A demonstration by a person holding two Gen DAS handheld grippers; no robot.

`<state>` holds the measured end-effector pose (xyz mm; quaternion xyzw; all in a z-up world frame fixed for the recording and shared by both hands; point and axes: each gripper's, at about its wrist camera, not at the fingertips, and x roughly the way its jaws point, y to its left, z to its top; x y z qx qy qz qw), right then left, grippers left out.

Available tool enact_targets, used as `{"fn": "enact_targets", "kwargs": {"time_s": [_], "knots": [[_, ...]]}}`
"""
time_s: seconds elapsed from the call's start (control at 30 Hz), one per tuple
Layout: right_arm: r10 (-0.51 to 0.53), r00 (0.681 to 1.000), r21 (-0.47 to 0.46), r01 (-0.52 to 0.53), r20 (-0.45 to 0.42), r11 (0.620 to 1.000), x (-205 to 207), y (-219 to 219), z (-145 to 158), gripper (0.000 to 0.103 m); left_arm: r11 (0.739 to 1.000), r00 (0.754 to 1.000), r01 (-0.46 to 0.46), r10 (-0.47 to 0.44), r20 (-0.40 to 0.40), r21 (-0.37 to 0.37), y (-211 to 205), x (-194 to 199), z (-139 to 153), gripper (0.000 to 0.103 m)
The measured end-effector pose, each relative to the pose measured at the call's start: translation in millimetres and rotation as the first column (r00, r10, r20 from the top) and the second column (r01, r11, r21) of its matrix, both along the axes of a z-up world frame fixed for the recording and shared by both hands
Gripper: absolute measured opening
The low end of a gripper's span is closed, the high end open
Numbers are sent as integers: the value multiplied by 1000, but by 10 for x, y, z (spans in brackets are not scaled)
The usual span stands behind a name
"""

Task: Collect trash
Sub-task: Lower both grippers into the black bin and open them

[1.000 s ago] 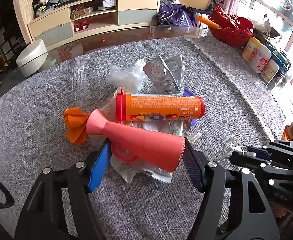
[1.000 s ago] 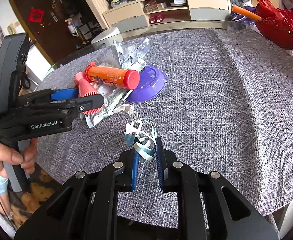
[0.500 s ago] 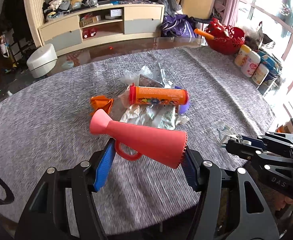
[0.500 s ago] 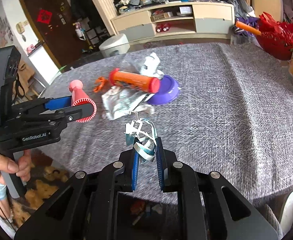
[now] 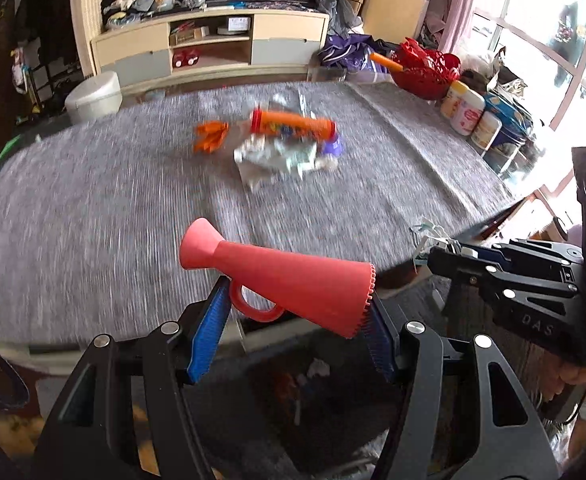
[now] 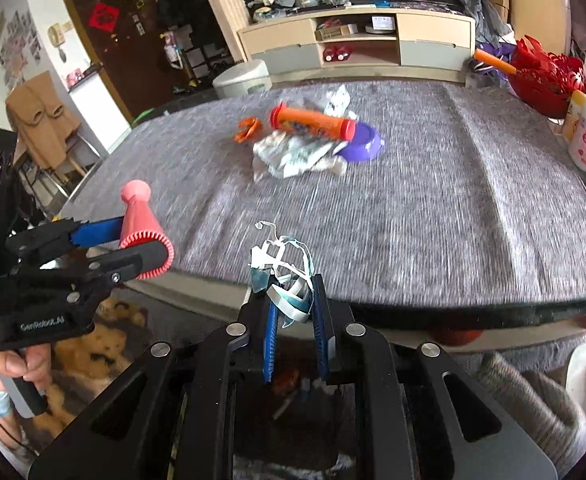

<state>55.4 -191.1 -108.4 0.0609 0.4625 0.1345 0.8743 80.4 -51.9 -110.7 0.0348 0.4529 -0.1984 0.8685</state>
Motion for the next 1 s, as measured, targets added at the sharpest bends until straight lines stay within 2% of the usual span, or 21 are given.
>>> {"fn": "enact_targets", "kwargs": {"time_s": [0.2, 0.37, 0.5, 0.67, 1.0], "knots": [[1, 998, -19, -2, -59, 1000, -229, 73, -268, 17, 1000, 998, -4, 3, -69, -19, 31, -315, -322, 59], [1, 993, 5, 0, -117, 1000, -343, 80, -542, 17, 1000, 992, 6, -9, -127, -23, 49, -515, -636, 59], [-12, 984, 20, 15, -176, 1000, -405, 58, -825, 17, 999, 985, 8, -15, -175, -40, 69, -629, -922, 59], [-5, 973, 25, 11, -229, 1000, -501, 87, -1039, 17, 999, 968, 8, -17, -249, -36, 74, -693, -1282, 59], [9, 961, 21, -3, -278, 1000, -478, 168, -1189, 20, 999, 954, 40, -46, -297, -28, 19, -728, -1489, 59]]}}
